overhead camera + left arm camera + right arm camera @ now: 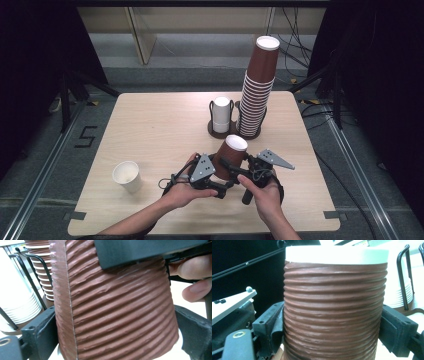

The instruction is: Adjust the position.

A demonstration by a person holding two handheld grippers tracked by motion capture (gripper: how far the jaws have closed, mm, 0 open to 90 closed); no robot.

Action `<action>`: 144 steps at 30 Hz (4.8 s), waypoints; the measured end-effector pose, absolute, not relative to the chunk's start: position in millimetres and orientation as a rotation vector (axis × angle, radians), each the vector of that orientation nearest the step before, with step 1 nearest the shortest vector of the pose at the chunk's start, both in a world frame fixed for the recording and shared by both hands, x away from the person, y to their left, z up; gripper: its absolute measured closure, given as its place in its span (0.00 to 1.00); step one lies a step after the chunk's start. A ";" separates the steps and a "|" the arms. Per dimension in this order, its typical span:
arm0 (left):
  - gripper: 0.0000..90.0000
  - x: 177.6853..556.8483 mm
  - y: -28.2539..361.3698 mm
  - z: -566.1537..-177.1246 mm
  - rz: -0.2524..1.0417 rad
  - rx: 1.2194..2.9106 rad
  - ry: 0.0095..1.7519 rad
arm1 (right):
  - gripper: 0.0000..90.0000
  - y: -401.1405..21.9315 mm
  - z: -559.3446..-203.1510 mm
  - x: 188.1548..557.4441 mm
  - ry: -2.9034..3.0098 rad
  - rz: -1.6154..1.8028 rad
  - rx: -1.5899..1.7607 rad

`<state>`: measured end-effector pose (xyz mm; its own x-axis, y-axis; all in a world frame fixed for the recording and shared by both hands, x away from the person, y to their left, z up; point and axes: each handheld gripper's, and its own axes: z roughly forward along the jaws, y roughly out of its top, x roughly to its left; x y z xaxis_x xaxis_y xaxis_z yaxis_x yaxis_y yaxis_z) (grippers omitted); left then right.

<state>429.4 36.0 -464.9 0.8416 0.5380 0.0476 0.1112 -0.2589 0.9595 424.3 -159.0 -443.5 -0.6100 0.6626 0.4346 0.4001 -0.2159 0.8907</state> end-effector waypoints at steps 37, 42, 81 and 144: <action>0.12 428.4 45.4 -458.6 0.484 1.820 0.443 | 0.05 -157.9 -436.0 424.3 1.873 1.938 1.270; 0.12 428.3 46.6 -458.2 0.488 1.823 0.440 | 0.03 -158.0 -435.9 424.0 1.889 1.927 1.253; 0.12 424.1 60.7 -450.6 0.504 1.852 0.393 | 0.01 -176.0 -426.6 410.2 2.126 1.868 1.051; 0.12 410.1 83.9 -443.6 0.501 2.163 0.109 | 0.08 -196.2 -436.4 427.3 2.744 1.086 0.300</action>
<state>410.1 83.9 -443.6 0.9144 0.2561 0.3135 -0.1022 -0.6032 0.7910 427.3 -196.2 -436.4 -0.9644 0.2492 -0.0879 0.1216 0.7139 0.6896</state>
